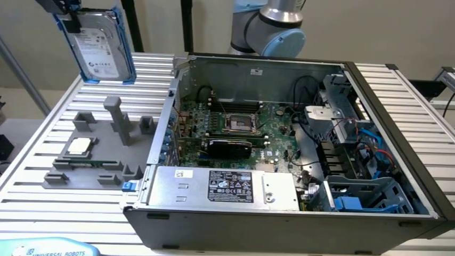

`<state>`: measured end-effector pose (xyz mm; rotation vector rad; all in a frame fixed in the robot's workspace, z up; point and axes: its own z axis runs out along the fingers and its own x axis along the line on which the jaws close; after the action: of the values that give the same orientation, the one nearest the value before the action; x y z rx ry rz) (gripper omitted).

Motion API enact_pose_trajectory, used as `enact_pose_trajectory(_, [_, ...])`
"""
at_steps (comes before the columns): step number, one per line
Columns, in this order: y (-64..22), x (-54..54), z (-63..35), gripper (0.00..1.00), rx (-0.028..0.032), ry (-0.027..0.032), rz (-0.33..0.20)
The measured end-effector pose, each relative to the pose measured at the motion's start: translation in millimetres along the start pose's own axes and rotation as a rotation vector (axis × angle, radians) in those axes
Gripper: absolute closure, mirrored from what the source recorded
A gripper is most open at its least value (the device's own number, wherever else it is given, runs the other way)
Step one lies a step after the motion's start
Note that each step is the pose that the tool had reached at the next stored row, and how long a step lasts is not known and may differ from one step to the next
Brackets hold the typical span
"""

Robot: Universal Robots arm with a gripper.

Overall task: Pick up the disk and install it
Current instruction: 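Pick up the disk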

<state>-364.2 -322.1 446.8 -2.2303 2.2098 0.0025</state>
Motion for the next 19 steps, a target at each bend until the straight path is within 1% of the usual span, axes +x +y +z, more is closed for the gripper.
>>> enact_pose_trajectory(4, [-18.4,1.0,-17.4,0.67,-0.0013,-0.003,0.0])
enact_pose_trajectory(9, [-41.0,3.9,-31.1,0.67,-0.0026,-0.0046,0.0])
enact_pose_trajectory(14, [-63.9,6.5,-42.0,0.67,-0.0031,-0.0075,0.0])
enact_pose_trajectory(19, [-86.4,9.1,-49.5,0.67,-0.0033,-0.0109,0.0])
